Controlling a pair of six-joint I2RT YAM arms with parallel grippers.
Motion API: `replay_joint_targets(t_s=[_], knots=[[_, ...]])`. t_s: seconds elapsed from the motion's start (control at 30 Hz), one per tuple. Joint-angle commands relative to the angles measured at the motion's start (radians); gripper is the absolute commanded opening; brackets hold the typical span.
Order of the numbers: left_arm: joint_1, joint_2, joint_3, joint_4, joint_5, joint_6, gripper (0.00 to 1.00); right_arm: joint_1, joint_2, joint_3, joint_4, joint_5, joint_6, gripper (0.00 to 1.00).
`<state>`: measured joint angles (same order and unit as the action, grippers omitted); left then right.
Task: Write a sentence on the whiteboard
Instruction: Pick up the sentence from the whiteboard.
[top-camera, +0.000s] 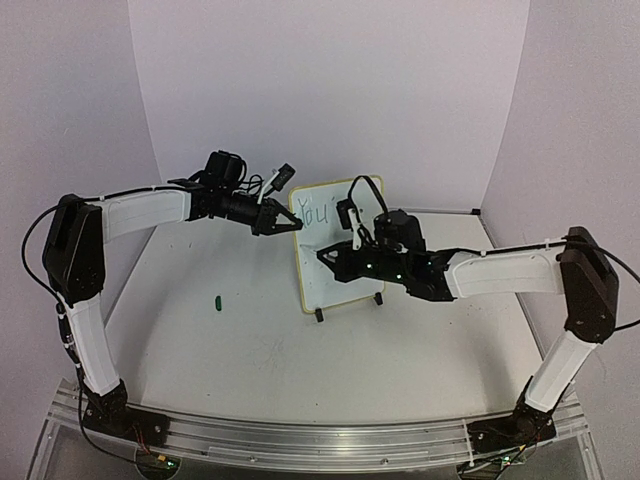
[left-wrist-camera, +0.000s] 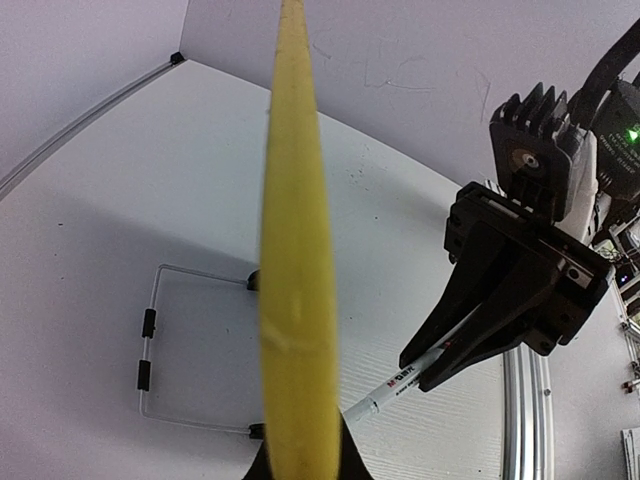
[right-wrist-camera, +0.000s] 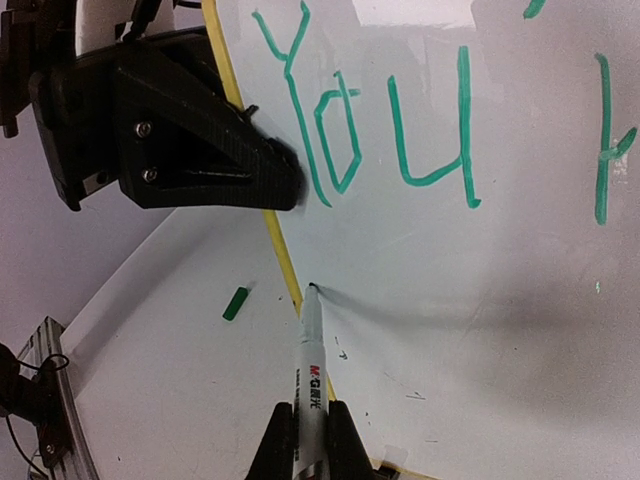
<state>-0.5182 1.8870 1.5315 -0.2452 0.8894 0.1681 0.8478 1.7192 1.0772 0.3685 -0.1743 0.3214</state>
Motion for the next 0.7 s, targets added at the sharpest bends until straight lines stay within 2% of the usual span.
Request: replay_joint_targets(t_s=[0.0, 0.67], knots=[[-0.023, -0.006, 0.004, -0.072, 0.006, 0.021, 0.00, 0.004, 0.014, 0.039, 0.005, 0.037, -0.004, 0.00], [-0.025, -0.009, 0.006, -0.075, 0.005, 0.023, 0.00, 0.004, -0.040, -0.037, 0.001, -0.035, 0.019, 0.00]])
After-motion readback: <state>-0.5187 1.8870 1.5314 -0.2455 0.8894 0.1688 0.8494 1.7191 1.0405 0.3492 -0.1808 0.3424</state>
